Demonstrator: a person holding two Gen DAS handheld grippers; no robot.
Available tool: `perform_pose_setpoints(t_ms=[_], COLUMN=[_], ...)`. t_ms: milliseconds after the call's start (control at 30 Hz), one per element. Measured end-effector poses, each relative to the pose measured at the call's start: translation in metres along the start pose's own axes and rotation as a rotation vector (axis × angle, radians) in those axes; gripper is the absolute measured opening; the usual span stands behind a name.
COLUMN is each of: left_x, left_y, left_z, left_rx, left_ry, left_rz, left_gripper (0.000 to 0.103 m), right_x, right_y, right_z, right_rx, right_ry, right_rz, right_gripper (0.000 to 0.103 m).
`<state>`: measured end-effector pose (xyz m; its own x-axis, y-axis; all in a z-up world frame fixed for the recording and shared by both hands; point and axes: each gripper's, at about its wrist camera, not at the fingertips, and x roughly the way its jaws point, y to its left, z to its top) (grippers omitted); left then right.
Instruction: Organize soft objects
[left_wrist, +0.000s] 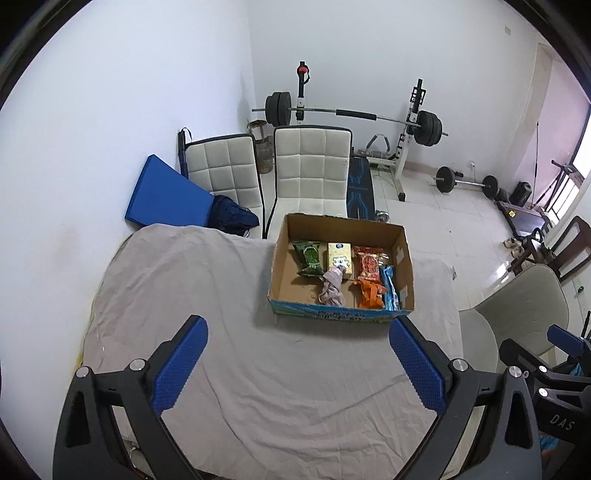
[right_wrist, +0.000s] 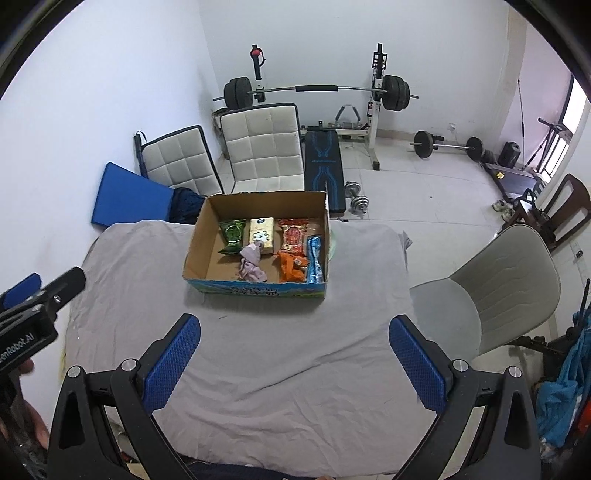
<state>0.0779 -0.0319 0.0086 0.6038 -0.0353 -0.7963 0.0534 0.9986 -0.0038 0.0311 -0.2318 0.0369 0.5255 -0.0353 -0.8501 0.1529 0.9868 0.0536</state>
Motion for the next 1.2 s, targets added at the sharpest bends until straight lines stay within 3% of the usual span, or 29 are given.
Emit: perform_pose_setpoints(t_ms=[533, 1200], left_x=[0.022, 0.045], left_y=[0.0, -0.005], left_z=[0.017, 0.021], left_rx=[0.007, 0.023], left_ry=[-0.016, 0.013], left_rz=[0.041, 0.042], left_gripper=[0.101, 0.101], right_x=[0.027, 0.049], right_y=[0.004, 0.002], right_z=[0.039, 0.044], right_rx=[-0.018, -0.033], right_ry=[-0.027, -0.009], right_rz=[-0.039, -0.06], right_gripper=[0.103, 0.103])
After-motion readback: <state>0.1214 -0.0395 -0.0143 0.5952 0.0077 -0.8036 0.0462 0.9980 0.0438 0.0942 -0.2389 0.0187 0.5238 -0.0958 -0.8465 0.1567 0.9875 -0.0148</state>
